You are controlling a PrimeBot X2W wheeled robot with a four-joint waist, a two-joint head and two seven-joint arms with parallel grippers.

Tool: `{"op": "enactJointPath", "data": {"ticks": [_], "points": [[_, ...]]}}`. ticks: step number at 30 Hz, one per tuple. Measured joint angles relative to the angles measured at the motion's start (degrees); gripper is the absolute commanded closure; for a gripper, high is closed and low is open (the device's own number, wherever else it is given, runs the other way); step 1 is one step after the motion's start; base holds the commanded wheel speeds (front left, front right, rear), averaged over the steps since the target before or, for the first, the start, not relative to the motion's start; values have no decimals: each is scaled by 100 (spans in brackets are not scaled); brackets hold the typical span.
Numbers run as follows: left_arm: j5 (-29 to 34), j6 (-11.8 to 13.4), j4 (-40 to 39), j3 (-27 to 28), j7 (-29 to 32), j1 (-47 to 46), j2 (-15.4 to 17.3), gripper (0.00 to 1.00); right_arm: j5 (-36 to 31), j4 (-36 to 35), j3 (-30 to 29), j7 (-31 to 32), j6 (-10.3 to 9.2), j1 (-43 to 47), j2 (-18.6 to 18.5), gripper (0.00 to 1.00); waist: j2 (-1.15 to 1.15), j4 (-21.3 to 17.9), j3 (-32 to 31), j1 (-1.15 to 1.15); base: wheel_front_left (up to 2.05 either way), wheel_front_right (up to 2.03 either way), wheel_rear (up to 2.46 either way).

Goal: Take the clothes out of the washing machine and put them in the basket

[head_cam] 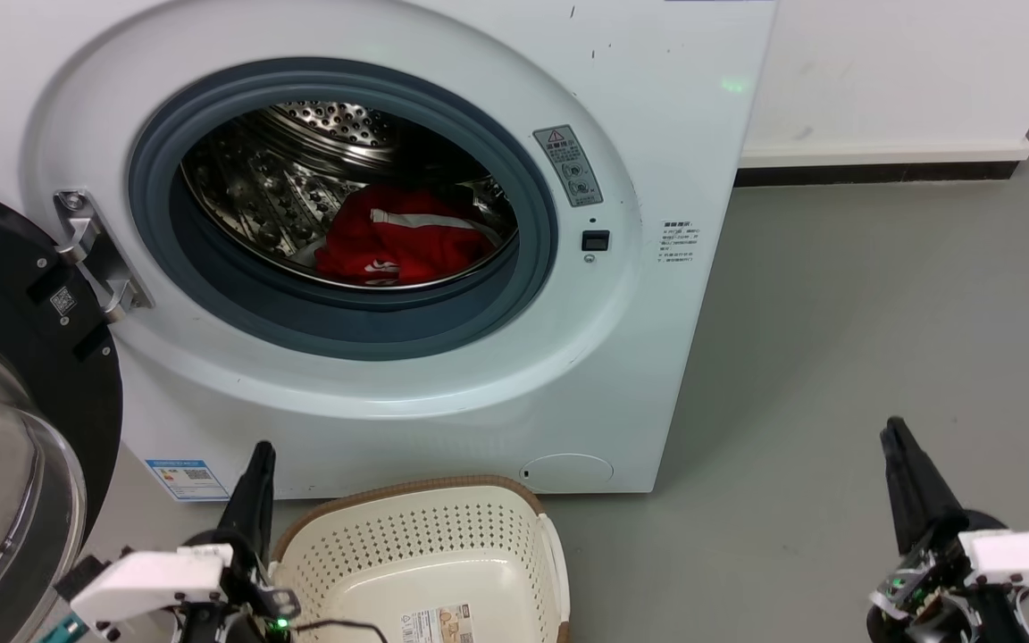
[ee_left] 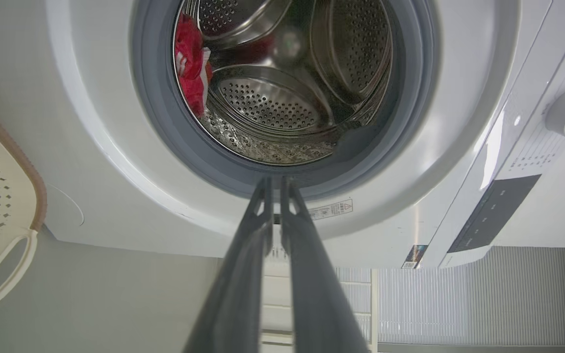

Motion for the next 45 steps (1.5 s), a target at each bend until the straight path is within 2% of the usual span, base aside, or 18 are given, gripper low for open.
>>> {"op": "enactJointPath", "data": {"ticks": [9, 18, 28, 38, 45], "points": [[162, 4, -41, -270, -229, 98, -13, 0, -65, -125, 31, -230, 0, 224, 8, 0, 0, -29, -10, 0, 0, 0, 0], [869, 4, -293, -375, -470, 98, -11, 0, -722, -438, 26, -461, 0, 358, 13, 0, 0, -50, -21, 0, 0, 0, 0], [2057, 9, -617, -467, -699, 98, -10, 0, -2431, -888, 57, -700, 0, 554, 19, 0, 0, -56, -22, 0, 0, 0, 0], [3261, 135, -802, -700, -912, 158, -8, 0, -4055, -1258, 187, -905, 0, 687, 21, 0, 0, -61, -25, 0, 0, 0, 0], [4069, 192, -866, -859, -1037, 178, -8, 0, -4976, -1500, 303, -907, -1, 771, 22, 0, 0, -54, -16, 0, 0, 0, 0]]}}
